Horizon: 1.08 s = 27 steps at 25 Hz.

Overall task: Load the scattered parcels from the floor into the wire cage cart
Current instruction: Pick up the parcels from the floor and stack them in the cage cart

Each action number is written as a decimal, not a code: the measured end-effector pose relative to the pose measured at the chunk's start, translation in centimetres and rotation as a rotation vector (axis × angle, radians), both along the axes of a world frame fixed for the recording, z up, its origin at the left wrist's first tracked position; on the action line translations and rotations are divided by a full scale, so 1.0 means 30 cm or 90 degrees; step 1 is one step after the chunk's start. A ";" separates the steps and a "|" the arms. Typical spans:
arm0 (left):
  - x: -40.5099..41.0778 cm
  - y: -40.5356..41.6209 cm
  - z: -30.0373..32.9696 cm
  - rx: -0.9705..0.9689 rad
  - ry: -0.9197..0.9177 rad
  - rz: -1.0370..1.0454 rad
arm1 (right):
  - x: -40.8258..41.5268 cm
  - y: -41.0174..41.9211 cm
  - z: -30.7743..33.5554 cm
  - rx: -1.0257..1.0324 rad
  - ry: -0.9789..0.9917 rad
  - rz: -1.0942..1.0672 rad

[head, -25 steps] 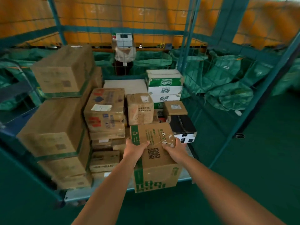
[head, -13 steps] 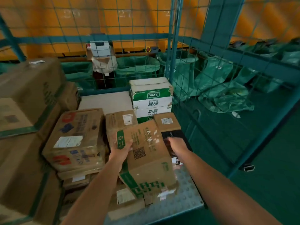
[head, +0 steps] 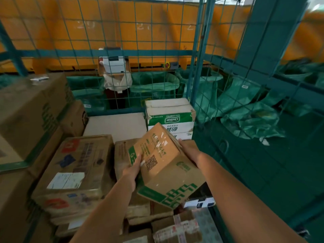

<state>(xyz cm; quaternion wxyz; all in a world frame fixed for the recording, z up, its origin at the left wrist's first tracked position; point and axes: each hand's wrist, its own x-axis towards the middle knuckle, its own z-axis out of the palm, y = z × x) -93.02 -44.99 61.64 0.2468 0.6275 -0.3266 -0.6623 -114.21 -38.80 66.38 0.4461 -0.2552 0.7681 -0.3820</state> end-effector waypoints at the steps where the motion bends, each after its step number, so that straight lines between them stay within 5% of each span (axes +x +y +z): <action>1: -0.004 -0.017 0.002 -0.008 0.005 -0.007 | -0.011 -0.025 -0.009 -0.005 0.018 -0.011; 9: 0.037 -0.210 0.051 -0.027 0.061 -0.082 | -0.037 -0.065 -0.025 0.033 0.032 -0.082; 16: -0.089 -0.244 0.071 -0.197 -0.141 -0.125 | -0.015 -0.127 -0.058 0.094 0.140 -0.141; 20: -0.240 -0.246 0.067 -0.175 -0.101 -0.124 | -0.085 -0.125 -0.039 0.093 0.139 -0.204; 24: -0.417 -0.345 -0.003 -0.063 0.077 -0.158 | -0.216 -0.154 -0.014 0.119 0.264 -0.198; 27: -0.517 -0.296 0.100 -0.119 0.068 -0.227 | -0.332 -0.196 -0.017 0.081 0.328 -0.165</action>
